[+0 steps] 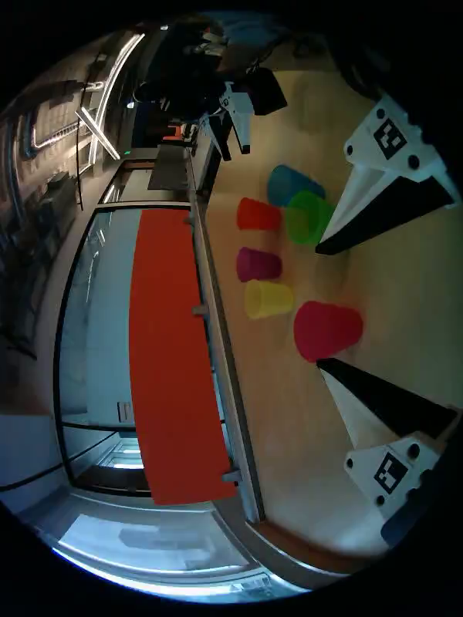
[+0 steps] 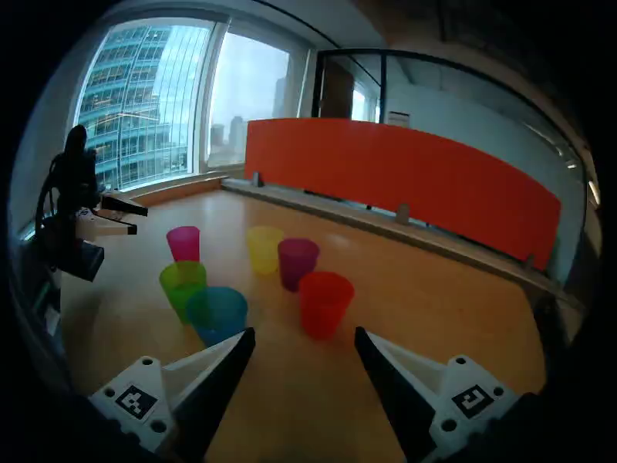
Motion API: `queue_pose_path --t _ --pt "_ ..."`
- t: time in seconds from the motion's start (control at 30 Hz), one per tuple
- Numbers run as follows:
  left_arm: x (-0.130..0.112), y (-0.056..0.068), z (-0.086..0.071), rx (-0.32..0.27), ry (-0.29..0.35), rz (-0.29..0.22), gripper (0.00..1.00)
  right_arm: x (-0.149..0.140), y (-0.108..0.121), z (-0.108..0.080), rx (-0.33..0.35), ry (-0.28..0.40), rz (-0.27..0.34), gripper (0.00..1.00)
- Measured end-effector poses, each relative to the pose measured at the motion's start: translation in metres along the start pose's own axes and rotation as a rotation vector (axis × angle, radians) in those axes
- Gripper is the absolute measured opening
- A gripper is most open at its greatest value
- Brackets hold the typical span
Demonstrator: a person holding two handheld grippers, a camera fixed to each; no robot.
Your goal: Pour water
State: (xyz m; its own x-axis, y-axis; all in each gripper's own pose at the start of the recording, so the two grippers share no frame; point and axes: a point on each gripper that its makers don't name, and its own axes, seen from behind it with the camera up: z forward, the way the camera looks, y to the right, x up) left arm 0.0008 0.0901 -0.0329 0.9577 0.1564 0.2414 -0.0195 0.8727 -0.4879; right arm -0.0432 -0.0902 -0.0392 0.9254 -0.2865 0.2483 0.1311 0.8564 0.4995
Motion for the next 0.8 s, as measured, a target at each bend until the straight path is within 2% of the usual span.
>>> queue_pose_path --t 0.47,0.8 --pt "0.038 -0.036 -0.018 0.156 0.14 -0.035 1.0 0.03 0.048 -0.01 -0.207 0.12 0.077 1.0" --pt "0.056 -0.046 -0.024 0.241 0.197 -0.019 1.0 0.057 0.072 -0.021 -0.335 0.232 0.112 1.0"
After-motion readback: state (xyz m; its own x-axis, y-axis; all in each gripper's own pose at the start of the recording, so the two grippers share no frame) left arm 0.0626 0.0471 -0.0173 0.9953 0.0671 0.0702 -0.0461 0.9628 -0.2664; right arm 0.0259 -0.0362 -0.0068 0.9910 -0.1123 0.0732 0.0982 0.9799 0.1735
